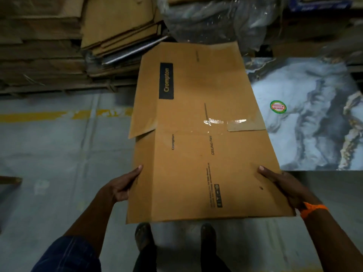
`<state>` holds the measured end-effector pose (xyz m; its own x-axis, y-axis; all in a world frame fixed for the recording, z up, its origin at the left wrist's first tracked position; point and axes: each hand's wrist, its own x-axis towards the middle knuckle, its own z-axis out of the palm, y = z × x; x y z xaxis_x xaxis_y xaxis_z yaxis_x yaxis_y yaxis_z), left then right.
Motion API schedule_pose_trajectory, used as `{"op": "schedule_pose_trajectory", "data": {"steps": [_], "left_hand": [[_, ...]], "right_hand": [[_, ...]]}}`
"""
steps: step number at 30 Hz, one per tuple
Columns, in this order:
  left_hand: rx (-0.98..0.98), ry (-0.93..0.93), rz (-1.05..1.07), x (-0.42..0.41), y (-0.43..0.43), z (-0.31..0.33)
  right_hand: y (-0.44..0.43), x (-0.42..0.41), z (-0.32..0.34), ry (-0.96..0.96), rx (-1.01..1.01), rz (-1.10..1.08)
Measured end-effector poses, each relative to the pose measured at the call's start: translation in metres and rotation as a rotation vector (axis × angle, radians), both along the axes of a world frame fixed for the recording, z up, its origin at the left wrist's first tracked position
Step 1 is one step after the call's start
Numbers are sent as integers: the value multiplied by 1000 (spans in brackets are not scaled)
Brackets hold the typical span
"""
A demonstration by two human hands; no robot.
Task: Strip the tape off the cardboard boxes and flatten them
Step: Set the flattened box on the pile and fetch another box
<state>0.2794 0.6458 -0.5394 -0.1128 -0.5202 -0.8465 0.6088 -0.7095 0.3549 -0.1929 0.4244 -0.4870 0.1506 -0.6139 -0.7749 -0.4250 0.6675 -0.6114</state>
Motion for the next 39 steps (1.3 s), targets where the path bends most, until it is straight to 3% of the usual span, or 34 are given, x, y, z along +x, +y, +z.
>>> {"op": "schedule_pose_trajectory", "data": {"steps": [4,7,16,24,32,39], "left_hand": [[46,-282,-54,-11,1,-1],[66,-507,21,4,3,-17],[-75,-550,-77,144,36,20],[-172,-694,152,231,88,77],[-125,-811,391,332,124,121],[-176,-874,531,448,54,140]], "right_hand": [[-4,-5,26,29,144,-35],[17,0,13,123,116,-15],[158,118,-13,11,114,-154],[203,223,48,46,-144,-269],[136,368,83,-162,-204,-96],[23,513,98,-216,-260,19]]}}
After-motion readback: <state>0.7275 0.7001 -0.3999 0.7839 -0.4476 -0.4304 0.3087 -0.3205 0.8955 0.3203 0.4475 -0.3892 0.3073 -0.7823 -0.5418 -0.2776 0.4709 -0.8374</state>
